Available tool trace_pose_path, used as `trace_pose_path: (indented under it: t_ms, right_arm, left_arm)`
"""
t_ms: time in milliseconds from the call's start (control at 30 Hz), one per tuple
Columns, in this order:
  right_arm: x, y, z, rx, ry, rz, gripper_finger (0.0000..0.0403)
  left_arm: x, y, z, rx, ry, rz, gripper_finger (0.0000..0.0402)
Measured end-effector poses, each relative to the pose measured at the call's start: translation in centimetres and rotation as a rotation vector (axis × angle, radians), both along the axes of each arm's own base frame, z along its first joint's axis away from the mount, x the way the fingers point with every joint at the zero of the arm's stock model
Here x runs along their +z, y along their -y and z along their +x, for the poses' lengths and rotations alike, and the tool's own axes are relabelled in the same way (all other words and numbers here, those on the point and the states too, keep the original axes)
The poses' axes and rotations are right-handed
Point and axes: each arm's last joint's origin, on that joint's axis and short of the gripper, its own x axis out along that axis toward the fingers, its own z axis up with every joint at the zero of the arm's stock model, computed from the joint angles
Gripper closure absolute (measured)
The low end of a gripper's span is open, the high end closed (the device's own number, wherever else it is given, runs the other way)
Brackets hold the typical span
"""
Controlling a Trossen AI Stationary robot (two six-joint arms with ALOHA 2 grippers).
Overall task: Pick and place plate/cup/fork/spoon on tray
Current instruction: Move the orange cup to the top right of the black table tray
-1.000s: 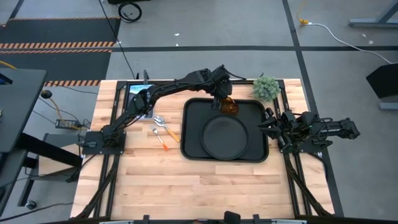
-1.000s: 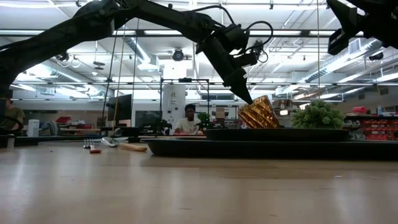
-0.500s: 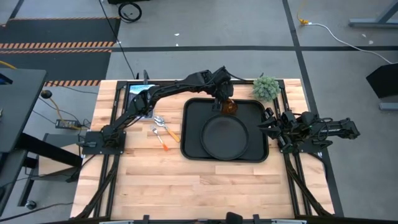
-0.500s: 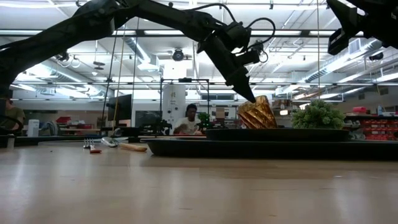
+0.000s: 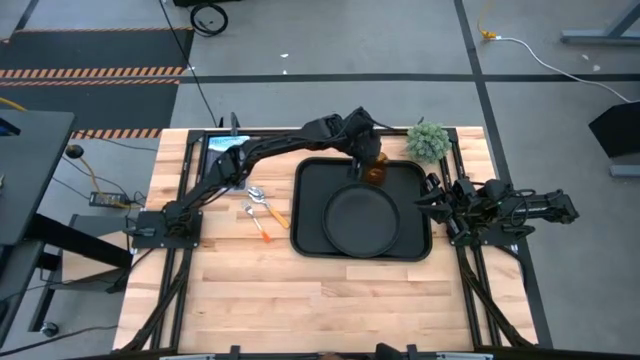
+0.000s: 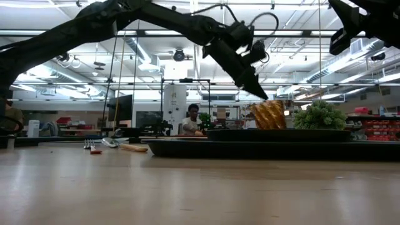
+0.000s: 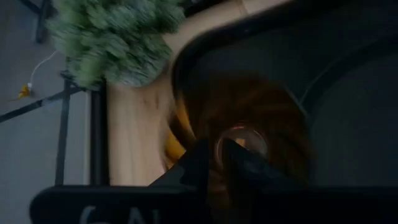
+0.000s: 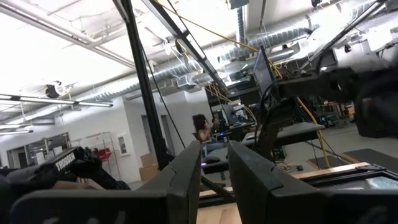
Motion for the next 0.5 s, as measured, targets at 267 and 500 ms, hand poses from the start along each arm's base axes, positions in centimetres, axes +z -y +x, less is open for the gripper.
trace_pose_path:
  t_ms: [267,500]
  right_arm:
    - [0.2,0.0,-0.1,0.000,0.019,0.001,0.0315]
    - [0.2,0.0,-0.1,0.005,0.016,0.011,0.0315]
  left_arm:
    - [-0.7,1.0,1.0,-0.021,0.025,0.046,0.0347]
    - [1.6,1.3,0.6,0.013,0.076,0.009,0.0347]
